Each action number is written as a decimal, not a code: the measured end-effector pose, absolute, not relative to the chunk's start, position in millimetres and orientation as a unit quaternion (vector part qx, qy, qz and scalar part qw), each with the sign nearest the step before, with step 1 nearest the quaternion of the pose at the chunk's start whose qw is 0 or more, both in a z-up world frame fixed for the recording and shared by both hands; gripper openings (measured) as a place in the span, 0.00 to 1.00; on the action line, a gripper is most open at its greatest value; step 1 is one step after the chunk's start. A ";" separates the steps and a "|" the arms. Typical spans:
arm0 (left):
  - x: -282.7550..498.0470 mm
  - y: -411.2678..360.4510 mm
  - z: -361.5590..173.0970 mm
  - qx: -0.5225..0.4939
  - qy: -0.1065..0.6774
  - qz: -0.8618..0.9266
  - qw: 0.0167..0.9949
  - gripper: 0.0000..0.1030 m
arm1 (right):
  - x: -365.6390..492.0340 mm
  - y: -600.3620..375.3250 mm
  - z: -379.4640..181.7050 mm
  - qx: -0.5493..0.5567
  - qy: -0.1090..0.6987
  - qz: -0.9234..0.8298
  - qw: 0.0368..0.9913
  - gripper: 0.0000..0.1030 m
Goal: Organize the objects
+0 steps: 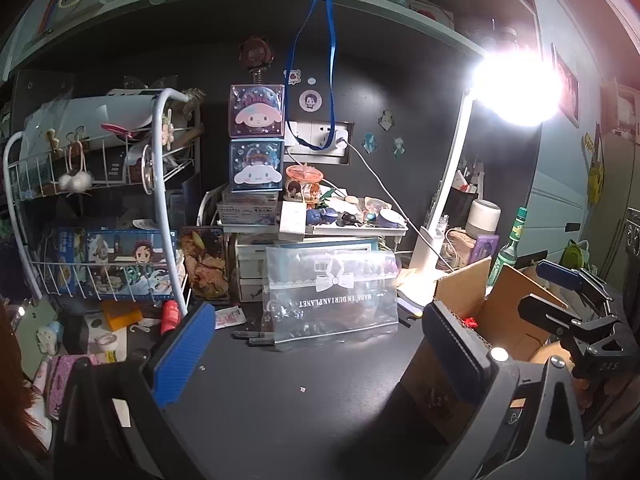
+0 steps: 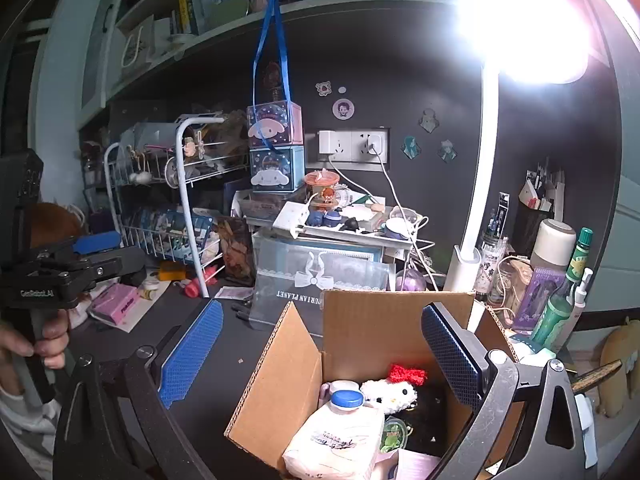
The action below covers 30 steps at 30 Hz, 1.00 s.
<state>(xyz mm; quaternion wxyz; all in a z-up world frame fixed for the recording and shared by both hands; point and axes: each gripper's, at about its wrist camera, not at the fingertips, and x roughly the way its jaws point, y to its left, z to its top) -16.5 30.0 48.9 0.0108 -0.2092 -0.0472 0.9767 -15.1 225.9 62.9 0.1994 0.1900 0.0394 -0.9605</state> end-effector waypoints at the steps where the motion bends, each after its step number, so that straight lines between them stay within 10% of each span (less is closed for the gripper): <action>1: -16.3 30.1 49.0 -0.209 -0.047 0.977 0.010 1.00 | -14.4 225.5 62.7 0.190 0.040 -0.961 0.199 0.97; 30: -19.9 30.8 48.1 -0.216 -0.041 0.975 0.014 1.00 | -10.7 223.7 62.9 0.189 0.037 -0.961 0.199 0.97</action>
